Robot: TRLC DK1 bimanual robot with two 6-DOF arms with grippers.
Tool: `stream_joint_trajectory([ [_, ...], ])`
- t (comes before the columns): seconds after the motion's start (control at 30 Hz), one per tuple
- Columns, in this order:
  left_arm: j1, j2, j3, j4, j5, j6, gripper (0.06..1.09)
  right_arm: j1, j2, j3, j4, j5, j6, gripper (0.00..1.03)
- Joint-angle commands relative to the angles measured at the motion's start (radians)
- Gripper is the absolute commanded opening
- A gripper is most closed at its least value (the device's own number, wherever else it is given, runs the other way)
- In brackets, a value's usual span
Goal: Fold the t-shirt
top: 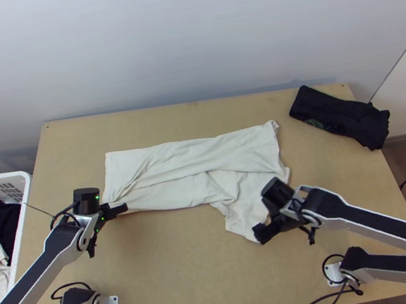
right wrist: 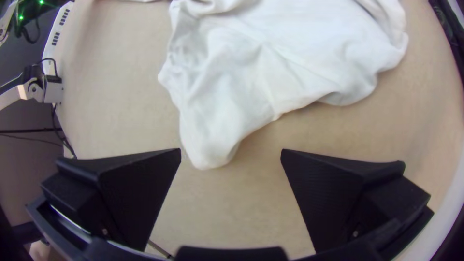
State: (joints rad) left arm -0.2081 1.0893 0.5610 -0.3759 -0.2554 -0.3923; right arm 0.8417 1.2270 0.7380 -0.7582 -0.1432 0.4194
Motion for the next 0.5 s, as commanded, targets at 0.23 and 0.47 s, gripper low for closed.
stream_joint_trajectory([
  [0.23, 0.007, -0.026, 0.002, -0.018, -0.007, 0.003, 0.10, 0.111, 0.112, -0.011, 0.100, -0.045, 0.055, 0.63],
  [0.47, 0.039, -0.037, 0.017, -0.018, -0.008, 0.032, 0.10, 0.010, 0.112, -0.011, 0.209, -0.019, -0.004, 0.03],
])
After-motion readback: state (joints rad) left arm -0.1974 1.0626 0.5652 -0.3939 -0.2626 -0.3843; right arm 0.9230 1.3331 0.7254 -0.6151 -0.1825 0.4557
